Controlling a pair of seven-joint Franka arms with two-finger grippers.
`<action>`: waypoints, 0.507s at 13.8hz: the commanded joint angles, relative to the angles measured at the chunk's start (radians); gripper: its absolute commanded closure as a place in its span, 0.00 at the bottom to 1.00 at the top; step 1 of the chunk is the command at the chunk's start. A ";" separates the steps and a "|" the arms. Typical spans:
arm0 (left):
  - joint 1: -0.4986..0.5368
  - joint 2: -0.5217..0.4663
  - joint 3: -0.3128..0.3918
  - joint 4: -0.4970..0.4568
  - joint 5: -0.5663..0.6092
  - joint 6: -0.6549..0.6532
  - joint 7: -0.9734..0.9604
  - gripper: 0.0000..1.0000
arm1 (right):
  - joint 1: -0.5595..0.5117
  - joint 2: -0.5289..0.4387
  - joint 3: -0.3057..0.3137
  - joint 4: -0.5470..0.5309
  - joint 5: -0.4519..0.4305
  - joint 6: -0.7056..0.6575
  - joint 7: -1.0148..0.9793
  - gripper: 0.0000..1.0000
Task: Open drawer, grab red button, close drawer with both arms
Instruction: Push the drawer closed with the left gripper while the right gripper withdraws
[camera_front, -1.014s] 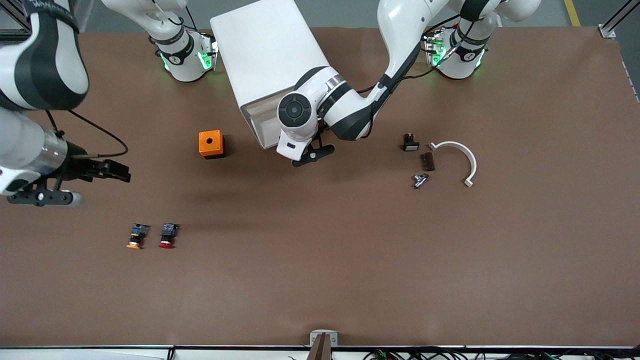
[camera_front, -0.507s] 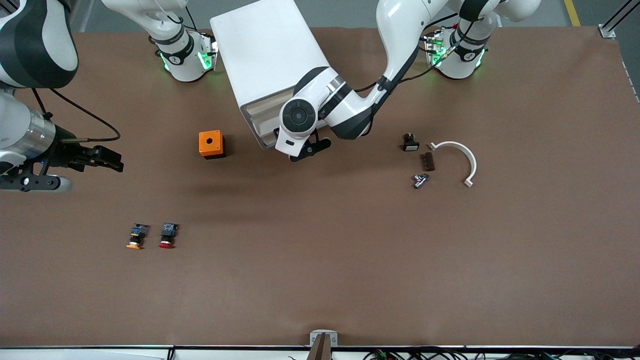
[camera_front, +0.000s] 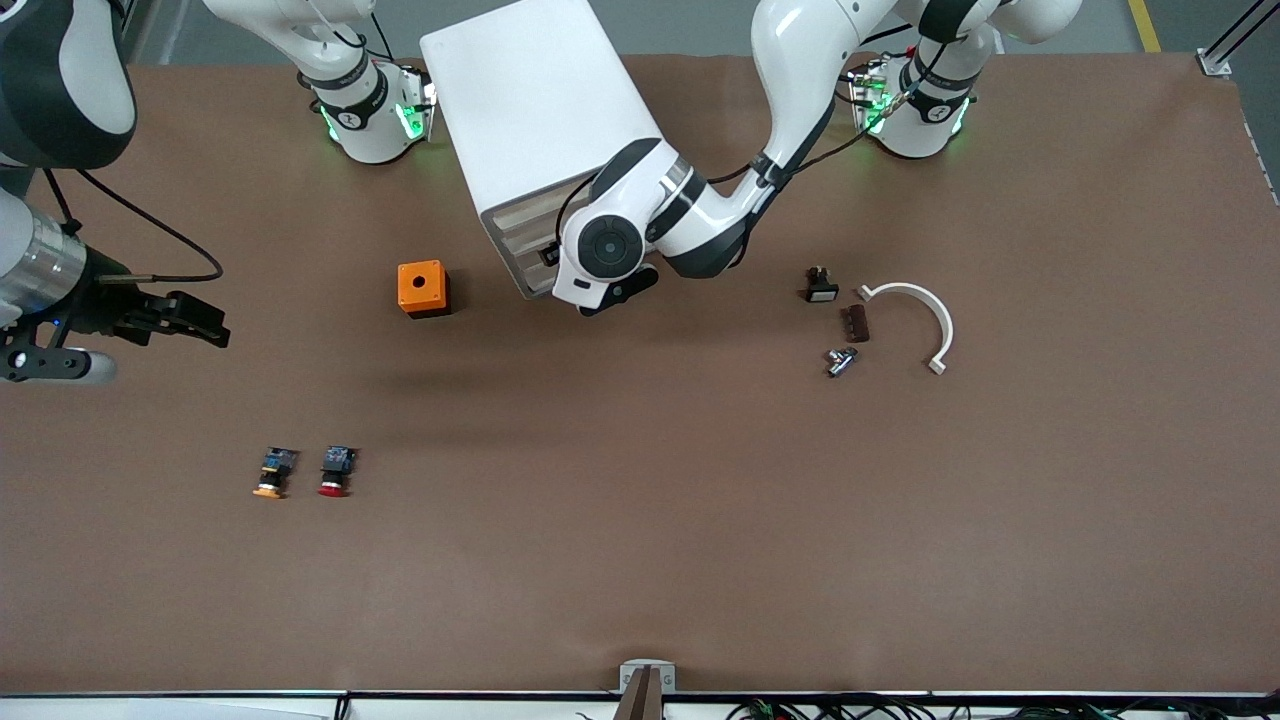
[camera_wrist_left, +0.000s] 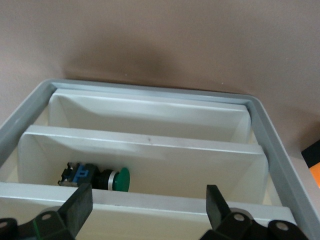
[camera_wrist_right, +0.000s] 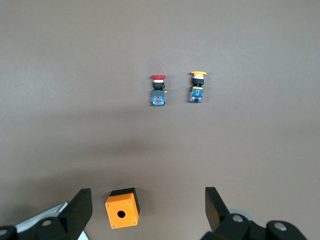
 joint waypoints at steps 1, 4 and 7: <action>-0.001 -0.017 -0.002 -0.028 -0.035 0.015 0.010 0.00 | -0.021 -0.003 0.012 0.017 -0.010 -0.015 0.004 0.00; 0.008 -0.020 -0.002 -0.022 -0.022 0.015 0.045 0.00 | -0.027 -0.005 0.010 0.069 -0.013 -0.086 0.004 0.00; 0.023 -0.044 0.008 -0.018 -0.017 0.015 0.079 0.00 | -0.048 -0.005 0.010 0.071 -0.012 -0.093 0.000 0.00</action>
